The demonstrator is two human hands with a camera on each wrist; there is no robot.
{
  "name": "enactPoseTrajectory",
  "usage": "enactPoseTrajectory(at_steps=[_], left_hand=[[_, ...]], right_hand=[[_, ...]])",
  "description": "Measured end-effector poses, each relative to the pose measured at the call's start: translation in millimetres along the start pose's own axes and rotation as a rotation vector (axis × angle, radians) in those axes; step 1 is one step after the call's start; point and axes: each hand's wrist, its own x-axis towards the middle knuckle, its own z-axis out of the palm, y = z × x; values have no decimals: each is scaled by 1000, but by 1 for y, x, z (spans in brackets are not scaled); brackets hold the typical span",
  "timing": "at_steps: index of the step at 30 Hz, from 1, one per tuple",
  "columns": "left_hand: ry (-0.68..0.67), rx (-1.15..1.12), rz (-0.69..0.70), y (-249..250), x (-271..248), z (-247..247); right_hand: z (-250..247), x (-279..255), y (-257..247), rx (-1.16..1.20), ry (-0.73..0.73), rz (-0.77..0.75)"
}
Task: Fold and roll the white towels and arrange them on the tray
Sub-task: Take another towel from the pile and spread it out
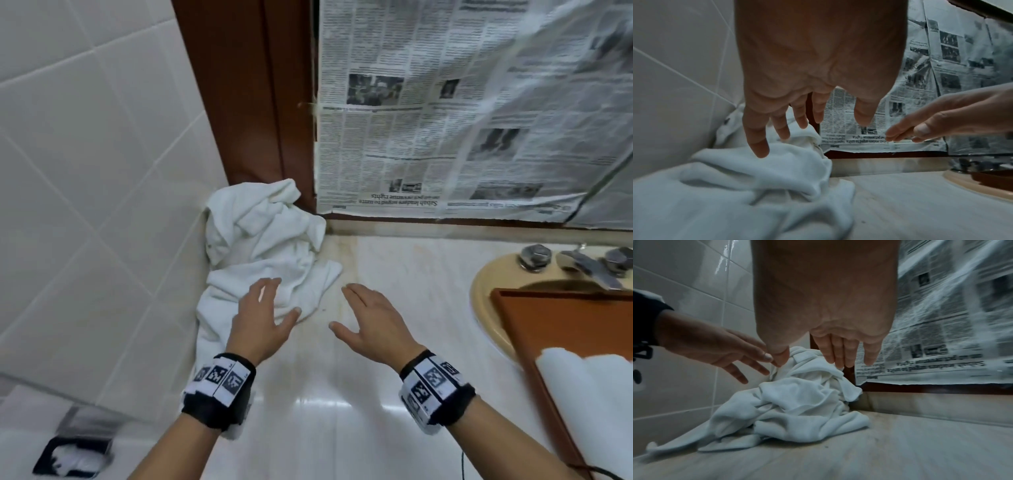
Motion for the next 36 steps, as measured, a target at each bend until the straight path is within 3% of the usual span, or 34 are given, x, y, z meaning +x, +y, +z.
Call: enactPoseTrajectory(at_steps=[10, 15, 19, 23, 28, 32, 36], left_hand=[[246, 309, -31, -26, 99, -63], [289, 279, -21, -37, 147, -78], [385, 187, 142, -38, 157, -81], [494, 59, 280, -30, 141, -85], [507, -46, 445, -11, 106, -95], [478, -98, 350, -9, 90, -97], [446, -163, 183, 5, 87, -106]], right_hand=[[-6, 142, -39, -29, 52, -157], [-13, 198, -49, -65, 97, -222], [-11, 228, -52, -57, 136, -222], [-12, 243, -58, -48, 167, -249], [-15, 247, -54, 121, 185, -270], [-34, 232, -44, 218, 298, -338], [-84, 199, -35, 256, 408, -338]])
